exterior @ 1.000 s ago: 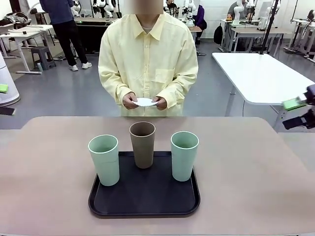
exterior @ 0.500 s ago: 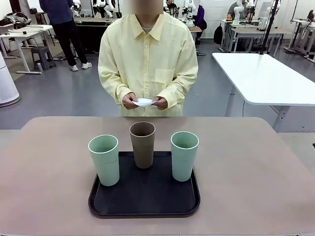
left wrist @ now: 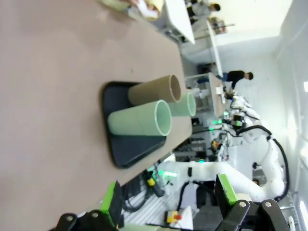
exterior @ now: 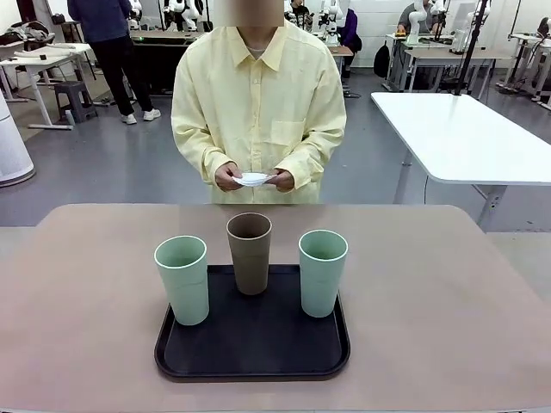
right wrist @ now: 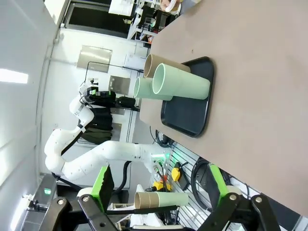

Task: Place coasters on the table and set cups on them.
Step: Pick up one Reusable plastic cup and place it on a coaster set by the human.

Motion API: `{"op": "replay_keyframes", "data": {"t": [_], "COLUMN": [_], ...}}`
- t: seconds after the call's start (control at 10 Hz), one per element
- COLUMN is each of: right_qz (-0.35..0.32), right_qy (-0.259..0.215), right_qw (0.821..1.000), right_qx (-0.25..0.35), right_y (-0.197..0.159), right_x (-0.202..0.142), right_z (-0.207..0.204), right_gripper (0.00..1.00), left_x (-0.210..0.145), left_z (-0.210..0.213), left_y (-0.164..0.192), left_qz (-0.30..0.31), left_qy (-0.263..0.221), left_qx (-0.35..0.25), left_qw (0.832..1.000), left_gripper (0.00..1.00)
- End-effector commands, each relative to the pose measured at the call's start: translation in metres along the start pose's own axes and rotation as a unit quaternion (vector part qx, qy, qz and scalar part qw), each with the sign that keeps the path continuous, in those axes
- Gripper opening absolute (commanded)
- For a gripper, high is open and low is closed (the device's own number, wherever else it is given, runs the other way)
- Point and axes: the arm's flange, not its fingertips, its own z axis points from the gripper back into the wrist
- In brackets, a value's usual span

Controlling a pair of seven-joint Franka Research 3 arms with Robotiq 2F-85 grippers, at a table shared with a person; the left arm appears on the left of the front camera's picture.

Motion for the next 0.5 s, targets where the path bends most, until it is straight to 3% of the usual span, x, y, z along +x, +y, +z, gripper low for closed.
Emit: {"op": "replay_keyframes", "data": {"t": [0.0,0.4], "right_qz": [-0.013,-0.013], "right_qy": [-0.002,-0.002], "right_qw": [1.0,1.0], "right_qx": [-0.001,-0.001], "right_y": [-0.0036,-0.0036], "right_x": [0.0012,0.0012], "right_z": [0.0,0.0], "right_gripper": [1.0,1.0], "left_x": [0.0015,0.0015], "left_z": [-0.0004,-0.0004], "left_y": [0.0014,0.0014], "left_qz": [-0.003,-0.003], "left_qy": [-0.003,-0.003], "left_qx": [-0.011,-0.011], "left_qw": [1.0,1.0], "left_gripper": [1.0,1.0]}}
